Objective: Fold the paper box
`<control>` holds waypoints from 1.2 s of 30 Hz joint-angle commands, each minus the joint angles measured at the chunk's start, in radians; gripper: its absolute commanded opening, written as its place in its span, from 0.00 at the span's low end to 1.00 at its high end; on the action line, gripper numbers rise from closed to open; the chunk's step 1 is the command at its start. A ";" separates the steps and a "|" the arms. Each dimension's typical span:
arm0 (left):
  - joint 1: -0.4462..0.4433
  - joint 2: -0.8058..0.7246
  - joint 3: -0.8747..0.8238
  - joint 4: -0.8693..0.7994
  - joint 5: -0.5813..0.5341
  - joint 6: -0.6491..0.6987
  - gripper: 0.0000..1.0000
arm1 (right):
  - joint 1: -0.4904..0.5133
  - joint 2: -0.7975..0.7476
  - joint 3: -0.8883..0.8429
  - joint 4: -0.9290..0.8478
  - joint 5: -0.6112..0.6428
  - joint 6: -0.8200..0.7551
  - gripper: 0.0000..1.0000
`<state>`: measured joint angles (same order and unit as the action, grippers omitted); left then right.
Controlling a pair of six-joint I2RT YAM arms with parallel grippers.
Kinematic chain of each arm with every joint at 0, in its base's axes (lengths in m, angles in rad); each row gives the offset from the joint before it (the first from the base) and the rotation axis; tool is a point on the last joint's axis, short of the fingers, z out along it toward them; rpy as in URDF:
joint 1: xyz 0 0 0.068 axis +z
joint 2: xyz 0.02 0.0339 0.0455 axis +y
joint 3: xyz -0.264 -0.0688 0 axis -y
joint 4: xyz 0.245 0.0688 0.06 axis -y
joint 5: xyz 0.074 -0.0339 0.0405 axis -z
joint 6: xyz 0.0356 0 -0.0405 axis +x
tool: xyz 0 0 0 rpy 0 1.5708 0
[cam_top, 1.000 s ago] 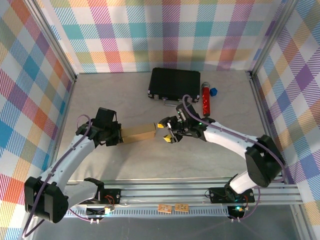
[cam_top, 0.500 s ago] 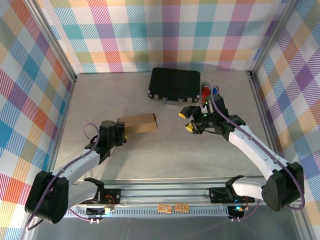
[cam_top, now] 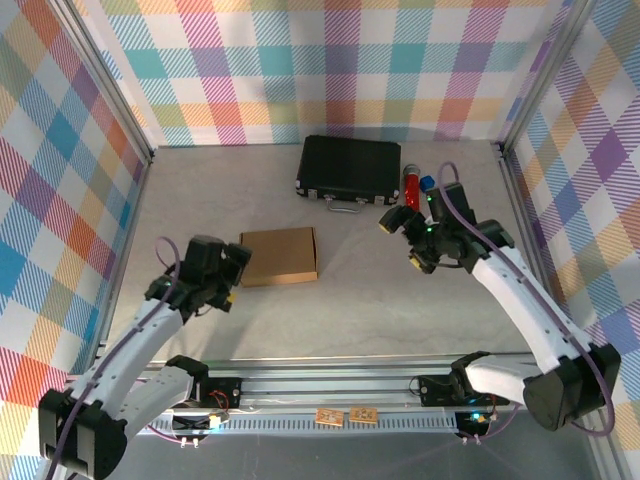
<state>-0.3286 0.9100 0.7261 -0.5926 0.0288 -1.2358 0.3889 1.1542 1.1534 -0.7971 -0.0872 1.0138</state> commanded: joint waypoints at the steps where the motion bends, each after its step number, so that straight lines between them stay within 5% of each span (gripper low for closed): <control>1: 0.008 -0.021 0.158 -0.196 -0.069 0.333 1.00 | -0.011 -0.069 0.111 -0.213 0.281 -0.212 0.99; 5: 0.010 -0.017 0.284 -0.308 -0.322 0.470 1.00 | -0.012 -0.208 0.065 -0.192 0.617 -0.381 0.99; 9: 0.010 -0.080 0.211 -0.334 -0.703 0.481 1.00 | -0.029 -0.435 -0.265 0.135 0.814 -0.638 0.99; 12: 0.013 -0.158 0.065 -0.179 -0.799 0.689 1.00 | -0.038 -0.561 -0.568 0.463 0.848 -0.829 0.99; 14: 0.014 -0.212 -0.069 0.011 -0.778 0.888 1.00 | -0.039 -0.551 -0.694 0.604 0.830 -0.890 0.99; 18: 0.065 -0.225 -0.249 0.256 -0.669 1.040 1.00 | -0.053 -0.337 -0.768 0.757 0.767 -0.978 0.99; 29: 0.273 0.148 -0.423 0.955 -0.324 1.070 1.00 | -0.300 0.101 -0.839 1.501 0.274 -1.020 0.99; 36: 0.343 0.459 -0.341 1.270 -0.171 1.119 1.00 | -0.333 0.367 -0.836 1.786 0.200 -1.014 0.99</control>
<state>-0.0109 1.3113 0.3408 0.4389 -0.2359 -0.1551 0.0643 1.4567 0.3317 0.7540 0.1806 0.0063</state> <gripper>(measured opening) 0.997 0.992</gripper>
